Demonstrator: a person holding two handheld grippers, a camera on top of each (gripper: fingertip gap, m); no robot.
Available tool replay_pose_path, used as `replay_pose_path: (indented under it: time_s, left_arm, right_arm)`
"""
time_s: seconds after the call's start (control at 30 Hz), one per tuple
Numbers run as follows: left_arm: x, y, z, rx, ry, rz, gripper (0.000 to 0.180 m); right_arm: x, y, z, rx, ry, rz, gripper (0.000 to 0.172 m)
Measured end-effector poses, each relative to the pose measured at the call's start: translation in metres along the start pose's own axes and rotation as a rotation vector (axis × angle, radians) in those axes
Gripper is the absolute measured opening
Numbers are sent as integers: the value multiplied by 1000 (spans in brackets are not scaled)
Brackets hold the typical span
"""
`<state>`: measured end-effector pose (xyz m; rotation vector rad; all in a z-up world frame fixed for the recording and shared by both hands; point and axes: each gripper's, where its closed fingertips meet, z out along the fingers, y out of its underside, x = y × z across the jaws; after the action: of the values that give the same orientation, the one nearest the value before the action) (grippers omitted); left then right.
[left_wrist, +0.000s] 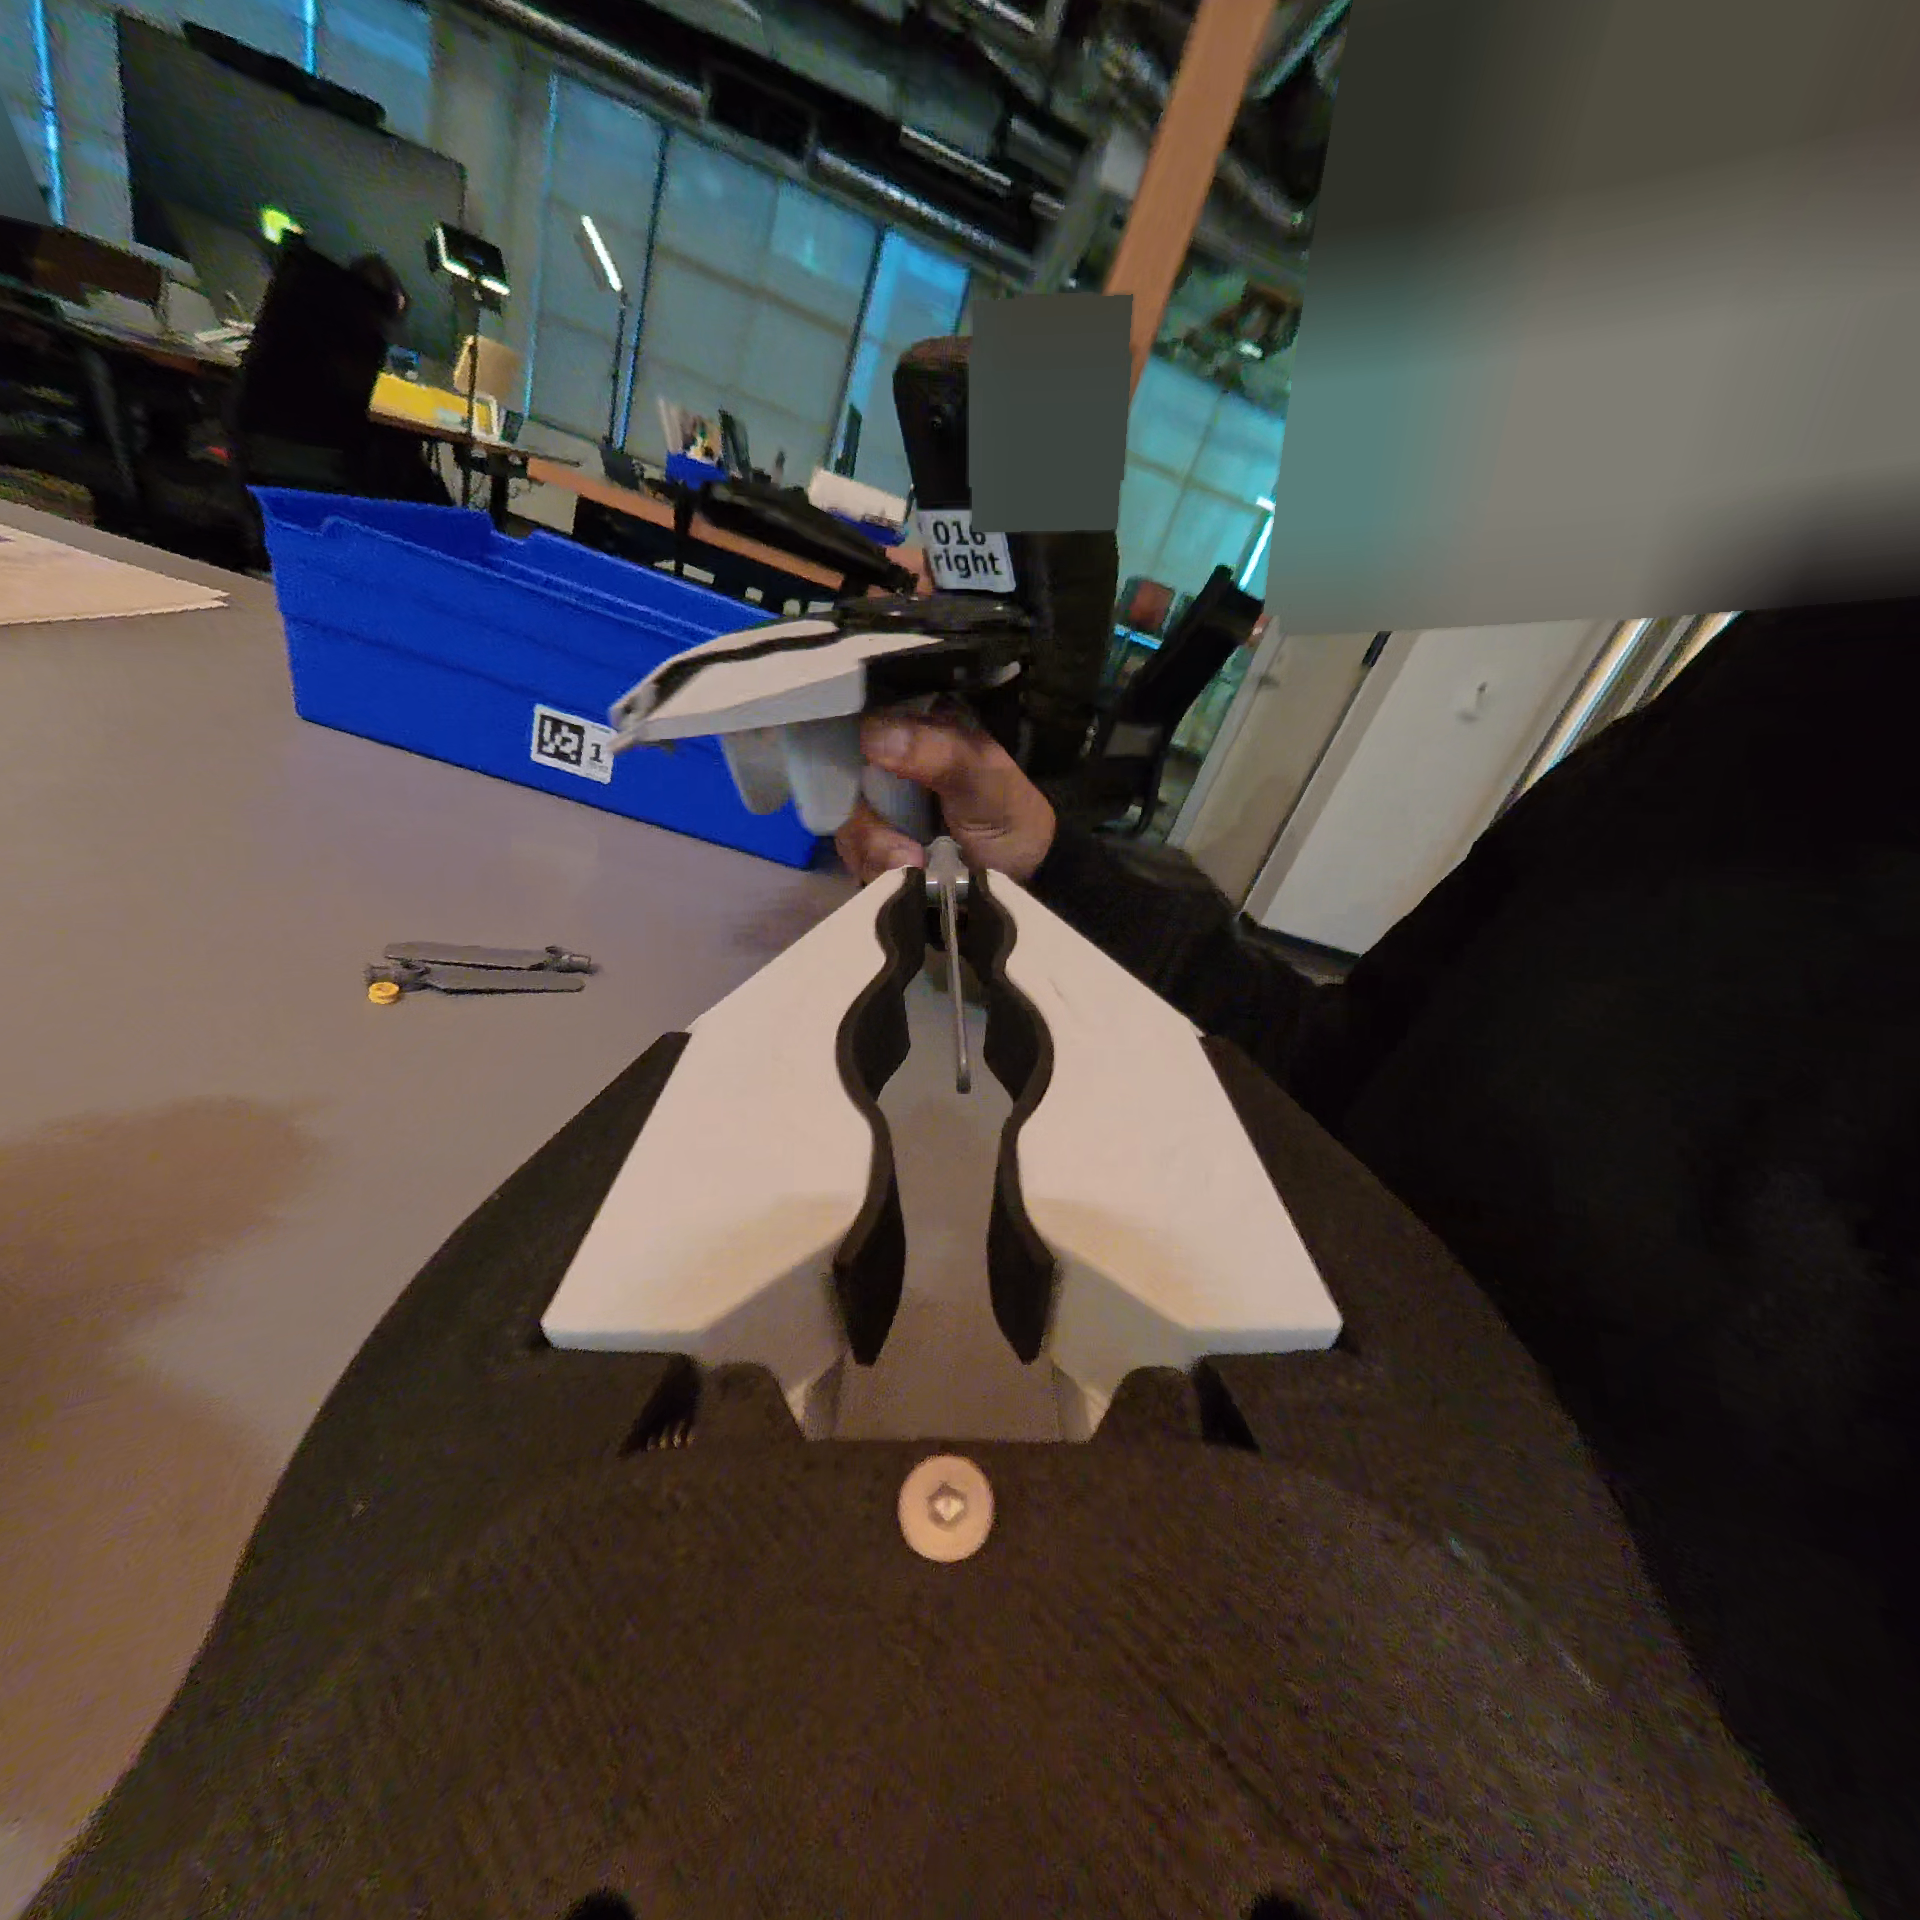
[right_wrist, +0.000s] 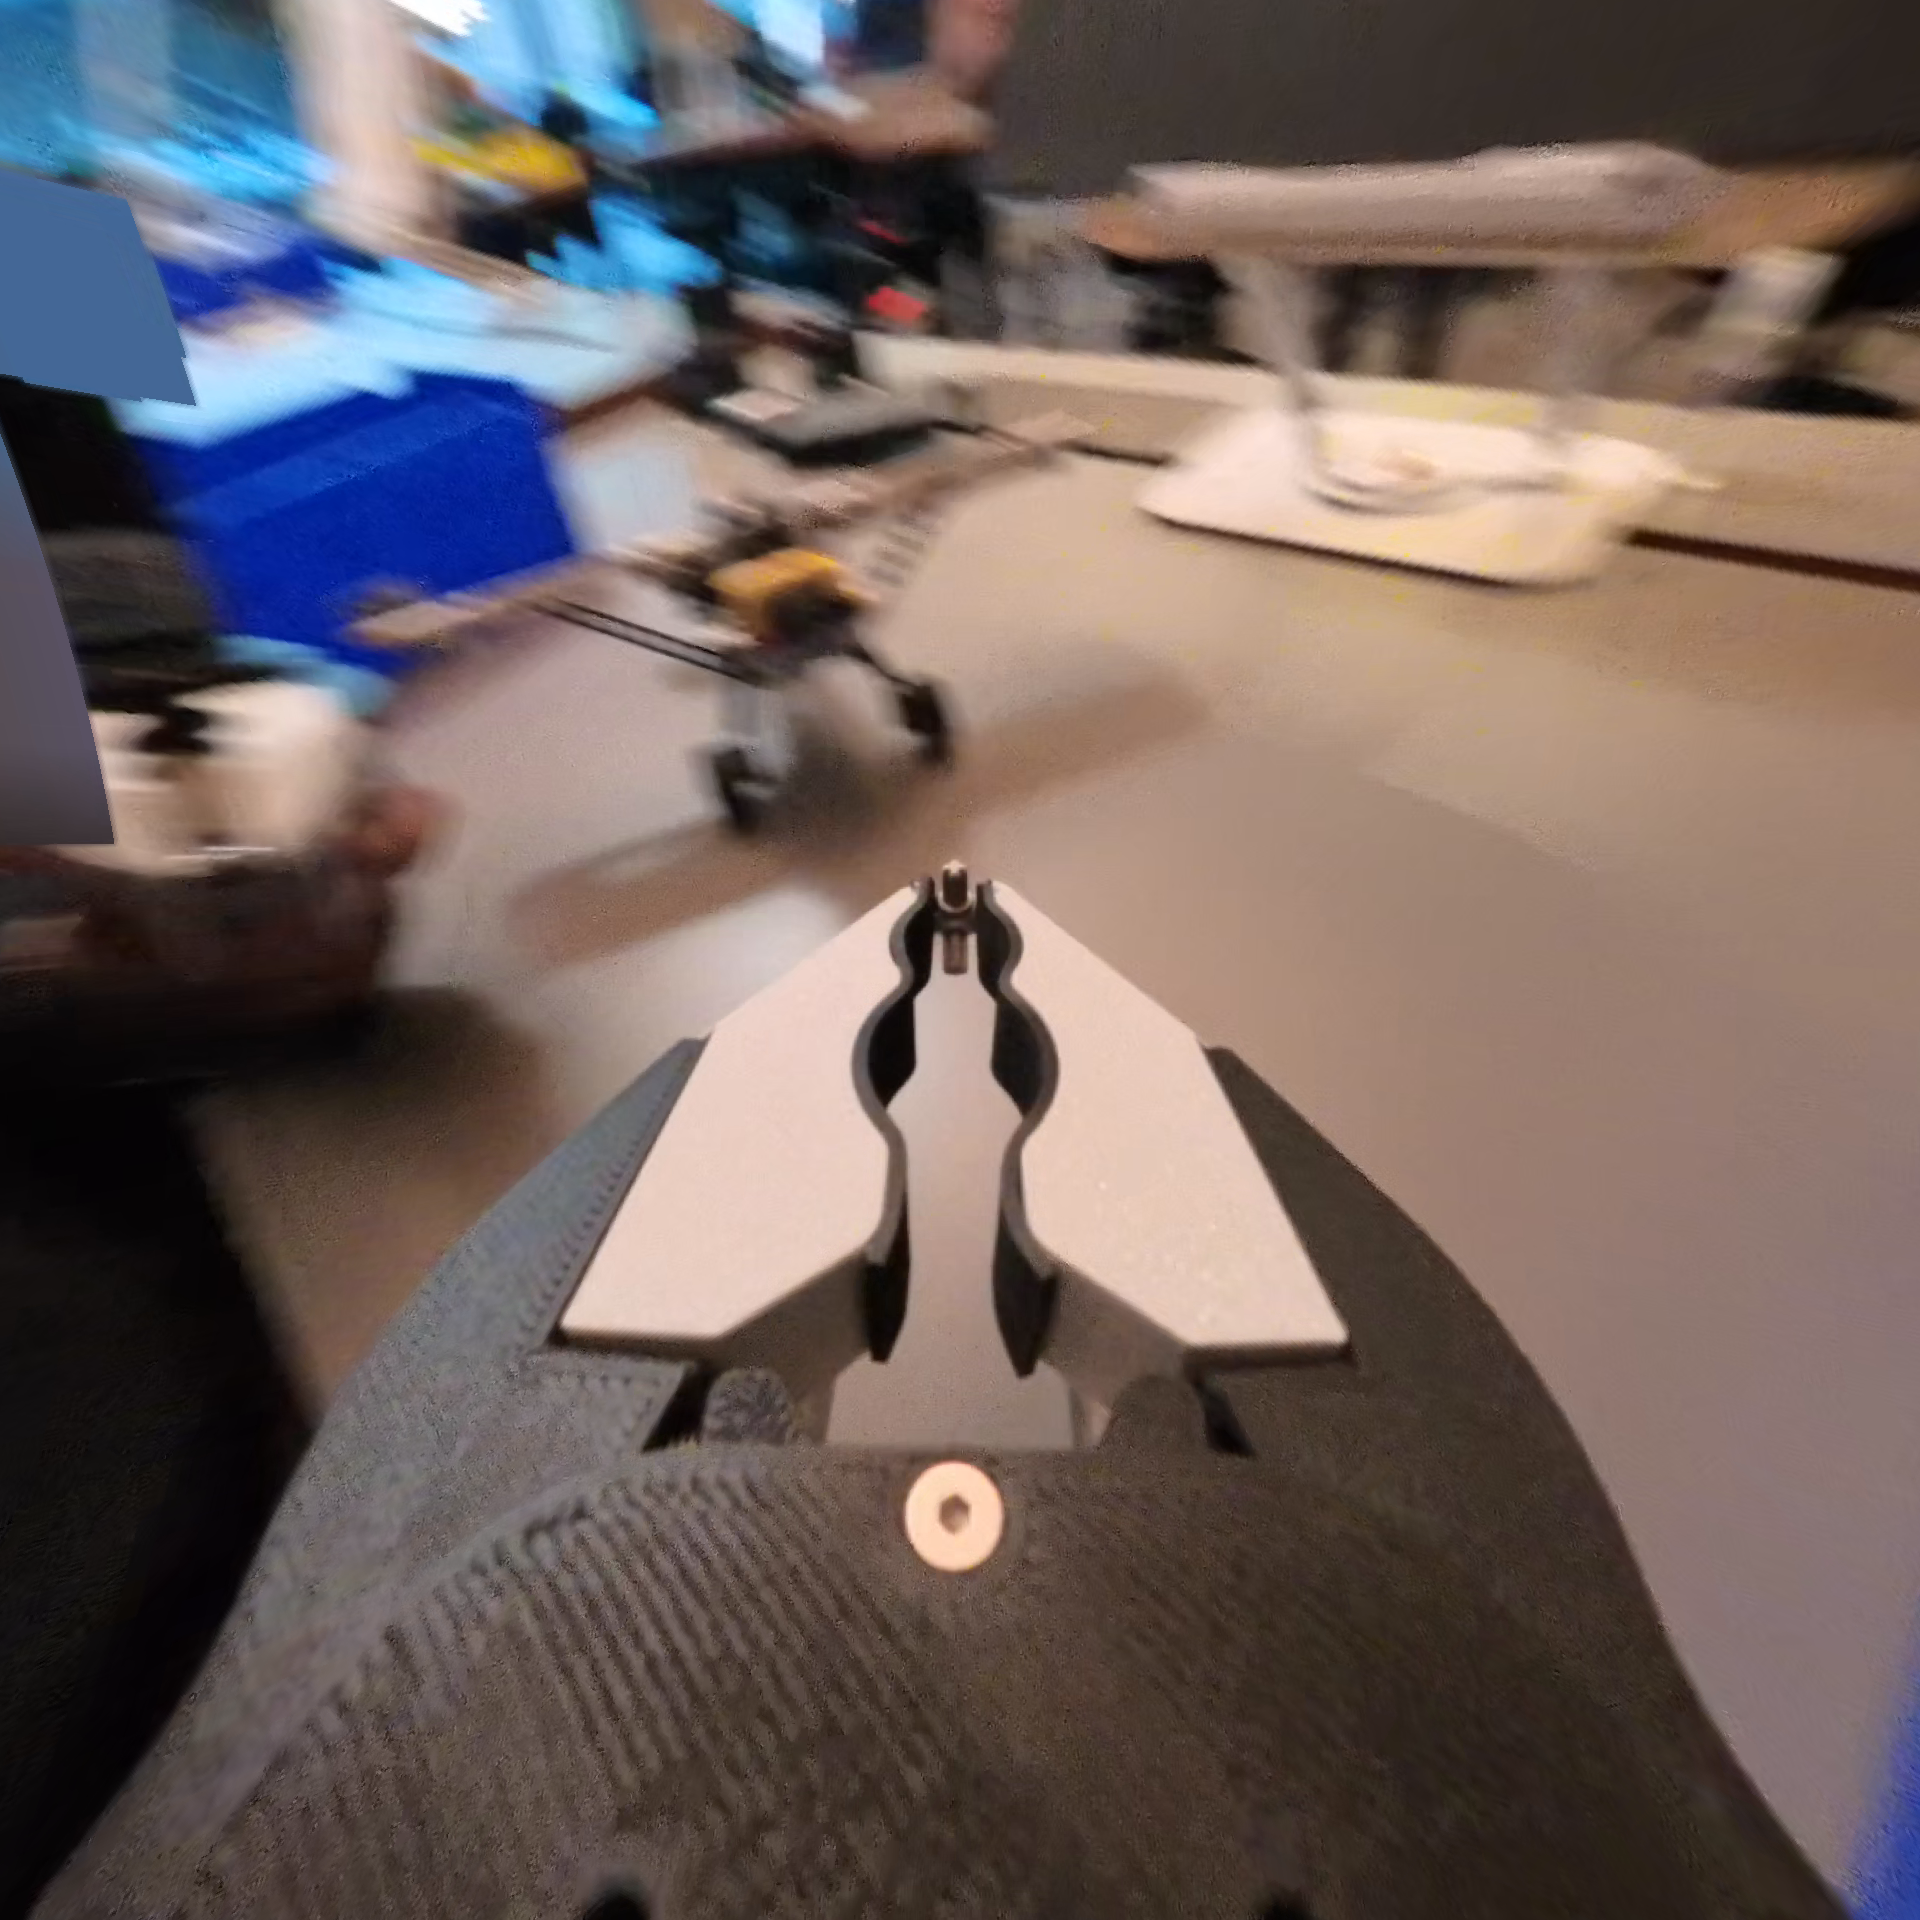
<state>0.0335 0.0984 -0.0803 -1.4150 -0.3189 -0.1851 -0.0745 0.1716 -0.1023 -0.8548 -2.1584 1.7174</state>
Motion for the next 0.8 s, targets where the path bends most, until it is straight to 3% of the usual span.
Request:
replay_pose_path:
  time_s: [0.1,0.23,0.4,0.57,0.8]
  left_arm:
    - [1,3,1,-14,10,-8,5]
    - [1,3,1,-9,23,-31,4]
    - [2,4,1,-13,29,-36,5]
    - [-1,6,2,-18,16,-45,5]
    - [-2,7,2,-28,10,-45,5]
  right_arm:
    - [49,33,0,-110,218,102,5]
    - [60,70,12,-206,176,383,5]
    - [73,76,7,-188,202,527,5]
    - [67,87,11,-262,184,546,6]
    - [67,77,8,-210,180,517,17]
